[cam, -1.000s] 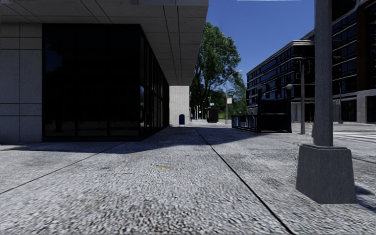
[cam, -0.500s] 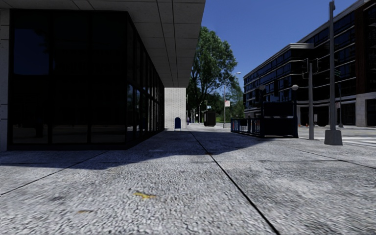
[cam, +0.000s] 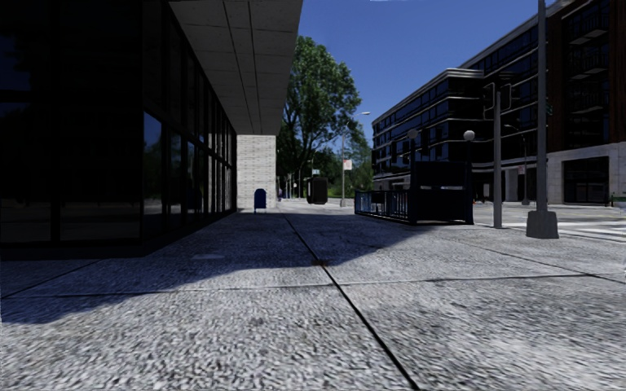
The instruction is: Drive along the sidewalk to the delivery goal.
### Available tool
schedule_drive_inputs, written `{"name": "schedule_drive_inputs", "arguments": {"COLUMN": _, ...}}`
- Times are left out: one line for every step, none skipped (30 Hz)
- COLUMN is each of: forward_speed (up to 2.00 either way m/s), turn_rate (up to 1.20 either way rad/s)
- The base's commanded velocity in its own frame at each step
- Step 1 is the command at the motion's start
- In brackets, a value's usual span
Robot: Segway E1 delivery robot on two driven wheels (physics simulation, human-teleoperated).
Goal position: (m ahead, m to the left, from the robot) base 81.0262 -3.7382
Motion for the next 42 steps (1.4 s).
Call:
{"name": "schedule_drive_inputs", "arguments": {"forward_speed": 2.00, "turn_rate": -0.37}}
{"name": "schedule_drive_inputs", "arguments": {"forward_speed": 2.00, "turn_rate": -0.37}}
{"name": "schedule_drive_inputs", "arguments": {"forward_speed": 2.00, "turn_rate": -0.19}}
{"name": "schedule_drive_inputs", "arguments": {"forward_speed": 2.00, "turn_rate": -0.05}}
{"name": "schedule_drive_inputs", "arguments": {"forward_speed": 2.00, "turn_rate": 0.00}}
{"name": "schedule_drive_inputs", "arguments": {"forward_speed": 2.00, "turn_rate": 0.00}}
{"name": "schedule_drive_inputs", "arguments": {"forward_speed": 2.00, "turn_rate": 0.00}}
{"name": "schedule_drive_inputs", "arguments": {"forward_speed": 2.00, "turn_rate": 0.00}}
{"name": "schedule_drive_inputs", "arguments": {"forward_speed": 2.00, "turn_rate": 0.00}}
{"name": "schedule_drive_inputs", "arguments": {"forward_speed": 2.00, "turn_rate": 0.00}}
{"name": "schedule_drive_inputs", "arguments": {"forward_speed": 2.00, "turn_rate": 0.00}}
{"name": "schedule_drive_inputs", "arguments": {"forward_speed": 2.00, "turn_rate": 0.00}}
{"name": "schedule_drive_inputs", "arguments": {"forward_speed": 2.00, "turn_rate": 0.00}}
{"name": "schedule_drive_inputs", "arguments": {"forward_speed": 2.00, "turn_rate": 0.00}}
{"name": "schedule_drive_inputs", "arguments": {"forward_speed": 2.00, "turn_rate": 0.00}}
{"name": "schedule_drive_inputs", "arguments": {"forward_speed": 2.00, "turn_rate": 0.00}}
{"name": "schedule_drive_inputs", "arguments": {"forward_speed": 2.00, "turn_rate": 0.00}}
{"name": "schedule_drive_inputs", "arguments": {"forward_speed": 2.00, "turn_rate": 0.00}}
{"name": "schedule_drive_inputs", "arguments": {"forward_speed": 2.00, "turn_rate": 0.00}}
{"name": "schedule_drive_inputs", "arguments": {"forward_speed": 2.00, "turn_rate": 0.00}}
{"name": "schedule_drive_inputs", "arguments": {"forward_speed": 2.00, "turn_rate": 0.00}}
{"name": "schedule_drive_inputs", "arguments": {"forward_speed": 2.00, "turn_rate": 0.00}}
{"name": "schedule_drive_inputs", "arguments": {"forward_speed": 2.00, "turn_rate": 0.00}}
{"name": "schedule_drive_inputs", "arguments": {"forward_speed": 2.00, "turn_rate": 0.00}}
{"name": "schedule_drive_inputs", "arguments": {"forward_speed": 2.00, "turn_rate": 0.00}}
{"name": "schedule_drive_inputs", "arguments": {"forward_speed": 2.00, "turn_rate": 0.00}}
{"name": "schedule_drive_inputs", "arguments": {"forward_speed": 2.00, "turn_rate": 0.00}}
{"name": "schedule_drive_inputs", "arguments": {"forward_speed": 2.00, "turn_rate": 0.00}}
{"name": "schedule_drive_inputs", "arguments": {"forward_speed": 2.00, "turn_rate": 0.00}}
{"name": "schedule_drive_inputs", "arguments": {"forward_speed": 2.00, "turn_rate": 0.00}}
{"name": "schedule_drive_inputs", "arguments": {"forward_speed": 2.00, "turn_rate": 0.00}}
{"name": "schedule_drive_inputs", "arguments": {"forward_speed": 2.00, "turn_rate": 0.00}}
{"name": "schedule_drive_inputs", "arguments": {"forward_speed": 2.00, "turn_rate": 0.00}}
{"name": "schedule_drive_inputs", "arguments": {"forward_speed": 2.00, "turn_rate": 0.00}}
{"name": "schedule_drive_inputs", "arguments": {"forward_speed": 2.00, "turn_rate": 0.00}}
{"name": "schedule_drive_inputs", "arguments": {"forward_speed": 2.00, "turn_rate": 0.00}}
{"name": "schedule_drive_inputs", "arguments": {"forward_speed": 2.00, "turn_rate": 0.00}}
{"name": "schedule_drive_inputs", "arguments": {"forward_speed": 2.00, "turn_rate": 0.00}}
{"name": "schedule_drive_inputs", "arguments": {"forward_speed": 2.00, "turn_rate": 0.00}}
{"name": "schedule_drive_inputs", "arguments": {"forward_speed": 2.00, "turn_rate": 0.00}}
{"name": "schedule_drive_inputs", "arguments": {"forward_speed": 2.00, "turn_rate": 0.00}}
{"name": "schedule_drive_inputs", "arguments": {"forward_speed": 2.00, "turn_rate": 0.00}}
